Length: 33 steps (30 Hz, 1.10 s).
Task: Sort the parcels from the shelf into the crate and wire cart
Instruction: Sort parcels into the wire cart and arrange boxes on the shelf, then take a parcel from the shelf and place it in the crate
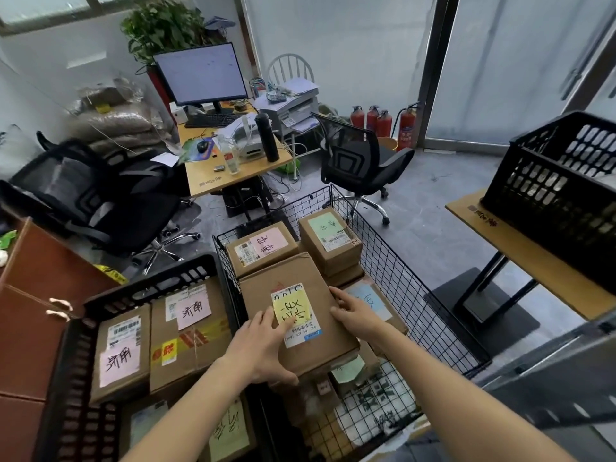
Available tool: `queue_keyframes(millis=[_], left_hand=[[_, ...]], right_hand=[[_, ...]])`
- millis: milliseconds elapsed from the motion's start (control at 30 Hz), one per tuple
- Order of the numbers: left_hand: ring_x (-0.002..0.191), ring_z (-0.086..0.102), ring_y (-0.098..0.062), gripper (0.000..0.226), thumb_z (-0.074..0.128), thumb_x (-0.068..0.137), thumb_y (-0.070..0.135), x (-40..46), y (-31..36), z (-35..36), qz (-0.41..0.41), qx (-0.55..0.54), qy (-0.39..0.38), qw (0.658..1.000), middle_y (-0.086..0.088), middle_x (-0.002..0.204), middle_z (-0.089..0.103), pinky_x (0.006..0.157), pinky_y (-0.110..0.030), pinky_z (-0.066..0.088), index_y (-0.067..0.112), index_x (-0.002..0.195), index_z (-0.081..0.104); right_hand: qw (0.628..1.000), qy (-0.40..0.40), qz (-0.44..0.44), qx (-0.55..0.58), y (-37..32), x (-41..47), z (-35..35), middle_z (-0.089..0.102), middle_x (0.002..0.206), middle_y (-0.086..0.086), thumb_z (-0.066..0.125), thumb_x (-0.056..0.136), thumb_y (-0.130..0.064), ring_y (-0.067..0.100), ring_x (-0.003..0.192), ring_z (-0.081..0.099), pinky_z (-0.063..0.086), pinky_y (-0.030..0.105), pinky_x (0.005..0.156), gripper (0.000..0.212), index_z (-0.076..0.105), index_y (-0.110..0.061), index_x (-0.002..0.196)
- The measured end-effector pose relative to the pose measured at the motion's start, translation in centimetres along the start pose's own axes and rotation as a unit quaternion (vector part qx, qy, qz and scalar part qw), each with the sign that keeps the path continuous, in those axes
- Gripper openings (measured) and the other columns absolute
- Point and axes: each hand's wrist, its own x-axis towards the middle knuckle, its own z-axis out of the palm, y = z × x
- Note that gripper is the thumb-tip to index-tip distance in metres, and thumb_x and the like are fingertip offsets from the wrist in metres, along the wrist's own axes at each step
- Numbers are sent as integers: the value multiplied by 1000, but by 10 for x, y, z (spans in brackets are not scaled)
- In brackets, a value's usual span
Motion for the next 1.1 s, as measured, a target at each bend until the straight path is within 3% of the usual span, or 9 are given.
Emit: queue_keyframes(millis=[233,467,533,733,833,1000,1100], left_hand=[[156,4,-36,126,61,63,91,0,1,-1,-12,11,0,1000,-15,170,-2,127,-48,10,39,161,0],[156,2,-34,125,57,64,93,-8,1,-8,0,-5,-6,1000,-11,170,-2,127,-48,9,37,162,2],[157,5,-31,120,55,69,91,-14,5,-15,6,-7,8,1000,-9,170,2,127,-47,10,35,162,6],[154,18,-25,98,53,84,79,-32,20,-52,27,-21,69,997,-5,169,16,124,-43,19,29,162,18],[152,25,-24,91,55,89,73,-48,30,-73,46,-45,94,993,-5,167,22,120,-40,28,27,161,22],[152,27,-23,89,55,91,69,-91,51,-103,112,-71,166,977,-2,166,25,122,-40,29,25,161,23],[153,25,-22,88,51,93,70,-133,62,-118,166,-69,207,962,4,167,21,122,-42,29,26,162,18]], right_hand=[[1000,10,7,-7,-6,-1,1,48,150,8,50,105,-26,22,127,54,50,41,106,57,30,-33,158],[998,35,19,-42,-10,-27,-9,39,159,4,54,104,-32,24,142,41,40,37,114,62,28,-36,159],[997,49,18,-60,-13,-38,-14,38,159,5,54,104,-31,24,144,40,38,33,109,61,29,-32,160],[982,88,-3,-167,-33,-89,-30,34,163,0,57,102,-38,25,148,35,34,44,118,63,31,-32,159],[972,115,4,-204,-48,-129,-39,40,161,-2,59,97,-46,23,143,43,39,46,115,66,32,-38,157],[948,191,7,-253,-85,-222,-31,33,163,-1,60,100,-45,24,147,36,33,43,118,68,30,-32,159],[921,247,23,-299,-103,-283,-12,31,165,-2,61,97,-51,23,148,36,34,44,119,71,28,-38,158]])
